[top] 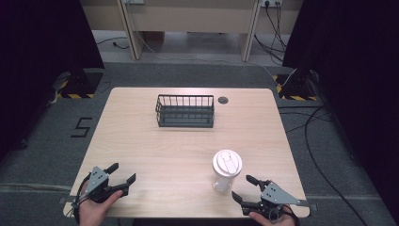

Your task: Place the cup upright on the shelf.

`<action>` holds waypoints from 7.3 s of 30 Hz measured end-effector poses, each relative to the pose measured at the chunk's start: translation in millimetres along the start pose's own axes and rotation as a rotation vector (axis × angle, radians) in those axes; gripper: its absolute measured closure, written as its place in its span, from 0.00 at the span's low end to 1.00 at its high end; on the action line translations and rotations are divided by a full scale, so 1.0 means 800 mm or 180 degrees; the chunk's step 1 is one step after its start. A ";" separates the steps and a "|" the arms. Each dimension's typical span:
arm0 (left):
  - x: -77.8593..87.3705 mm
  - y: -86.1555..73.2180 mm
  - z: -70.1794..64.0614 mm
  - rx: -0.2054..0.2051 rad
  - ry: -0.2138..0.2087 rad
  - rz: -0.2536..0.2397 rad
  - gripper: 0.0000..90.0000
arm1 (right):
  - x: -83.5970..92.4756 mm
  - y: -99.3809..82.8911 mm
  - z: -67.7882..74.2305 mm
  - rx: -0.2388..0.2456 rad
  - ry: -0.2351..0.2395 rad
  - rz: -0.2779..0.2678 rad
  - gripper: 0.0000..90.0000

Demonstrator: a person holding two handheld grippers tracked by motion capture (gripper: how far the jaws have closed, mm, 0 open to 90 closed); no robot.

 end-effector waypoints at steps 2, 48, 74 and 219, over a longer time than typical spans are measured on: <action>0.000 0.000 0.000 -0.0001 0.0000 0.0001 0.18 | -0.004 0.001 0.001 0.0030 0.0012 0.0020 0.23; 0.001 0.001 0.000 -0.0021 -0.0001 -0.0009 0.18 | -0.083 0.005 0.009 0.0142 -0.0054 0.0019 0.20; 0.002 0.001 0.001 -0.0015 0.0016 -0.0004 0.18 | -0.084 0.023 0.009 0.0166 -0.0049 0.0049 0.20; 0.005 0.002 0.007 0.0068 0.0074 -0.0064 0.19 | -0.228 0.199 -0.017 0.0152 -0.0141 -0.0339 0.20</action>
Point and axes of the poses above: each handheld gripper's, and its own axes: x roughly backward along the jaws, y roughly out of its top, z roughly to its left, the point moved 2 cm from there along -x, roughly forward along the jaws, and after that the axes turned 14 degrees about -x, right-handed, at the moved point
